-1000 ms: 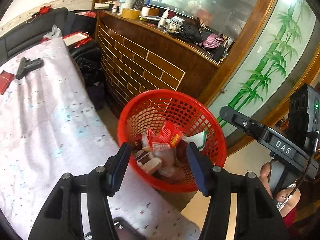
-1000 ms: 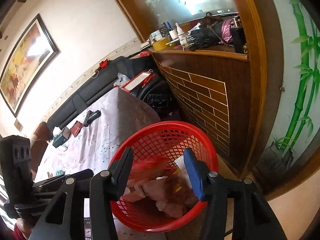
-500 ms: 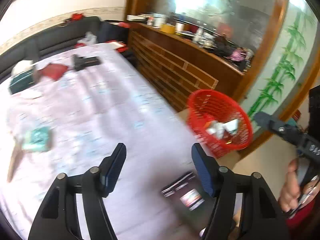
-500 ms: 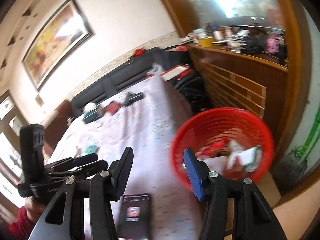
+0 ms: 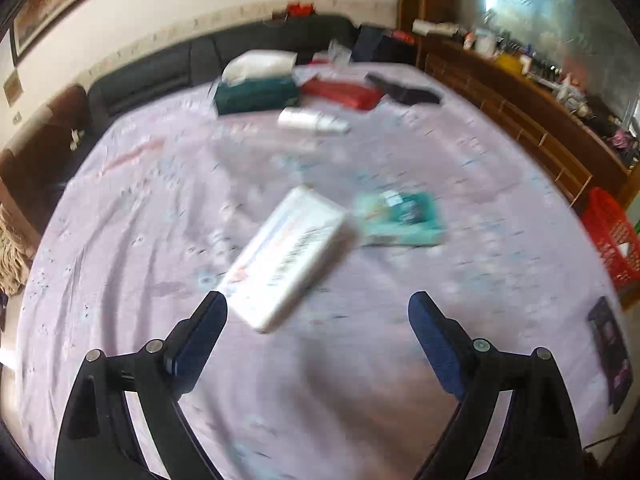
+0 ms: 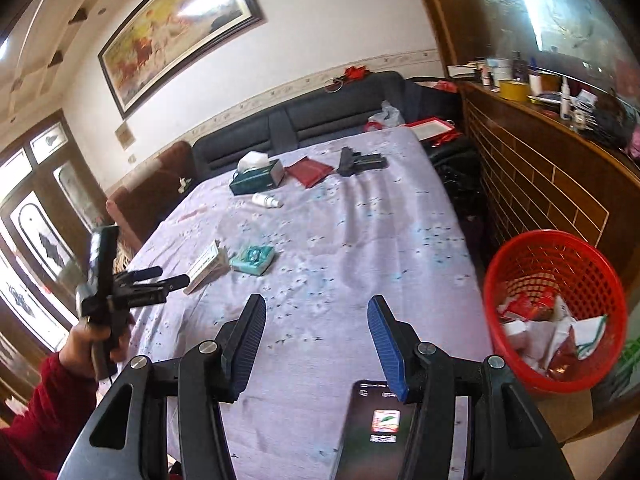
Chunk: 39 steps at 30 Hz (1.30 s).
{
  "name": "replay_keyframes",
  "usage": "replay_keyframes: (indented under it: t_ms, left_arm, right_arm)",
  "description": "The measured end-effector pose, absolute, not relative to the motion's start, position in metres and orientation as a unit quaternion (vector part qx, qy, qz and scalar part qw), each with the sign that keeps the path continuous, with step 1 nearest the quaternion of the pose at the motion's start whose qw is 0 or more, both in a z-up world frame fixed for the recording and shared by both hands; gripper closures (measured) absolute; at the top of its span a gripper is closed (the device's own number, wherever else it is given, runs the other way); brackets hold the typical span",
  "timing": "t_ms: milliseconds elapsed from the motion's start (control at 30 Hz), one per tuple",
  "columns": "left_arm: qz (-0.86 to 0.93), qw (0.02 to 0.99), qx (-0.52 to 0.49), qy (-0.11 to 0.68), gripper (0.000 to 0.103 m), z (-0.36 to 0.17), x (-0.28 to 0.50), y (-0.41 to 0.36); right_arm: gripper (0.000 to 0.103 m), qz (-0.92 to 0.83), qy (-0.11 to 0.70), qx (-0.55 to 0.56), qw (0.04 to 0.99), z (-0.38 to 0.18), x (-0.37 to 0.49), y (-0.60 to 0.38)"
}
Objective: Collect trash
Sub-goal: 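Move both tools back over the bed, then grasp the white medicine box with the left tool while the right tool grasps the teal tissue pack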
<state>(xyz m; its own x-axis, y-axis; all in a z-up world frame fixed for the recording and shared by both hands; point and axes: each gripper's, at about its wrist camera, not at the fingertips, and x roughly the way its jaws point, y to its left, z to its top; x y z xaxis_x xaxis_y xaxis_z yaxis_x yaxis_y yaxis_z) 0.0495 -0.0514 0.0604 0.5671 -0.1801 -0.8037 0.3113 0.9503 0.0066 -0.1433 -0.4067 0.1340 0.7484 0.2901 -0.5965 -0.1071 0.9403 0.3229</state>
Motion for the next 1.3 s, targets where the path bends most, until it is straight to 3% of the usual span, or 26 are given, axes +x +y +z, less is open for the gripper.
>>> replay_keyframes:
  t_ms: [533,600,667,733,867,1300]
  left_arm:
    - [-0.17,0.858,0.163,0.456,0.012,0.008,0.119,-0.064]
    - [-0.176,0.863,0.136,0.453,0.024,0.009,0.123,-0.061]
    - [-0.182,0.866,0.105,0.453,0.046,0.01,0.123,-0.058]
    - [-0.169,0.871,0.094,0.451,0.052,0.01,0.121,-0.057]
    - [-0.147,0.881,0.052,0.447,0.053,0.021,0.103,-0.049]
    - [-0.097,0.918,-0.012,0.384,0.052,0.068,0.02,-0.017]
  right_arm:
    - [0.046,0.128,0.379,0.101,0.911,0.129,-0.107,-0.37]
    - [0.046,0.145,0.388,0.094,0.905,0.128,-0.096,-0.364]
    - [0.046,0.161,0.396,0.08,0.9,0.126,-0.083,-0.355]
    - [0.043,0.186,0.404,0.056,0.894,0.122,-0.064,-0.342]
    - [0.035,0.218,0.425,0.036,0.878,0.111,-0.013,-0.319]
    - [0.035,0.264,0.507,0.029,0.82,0.03,0.154,-0.238]
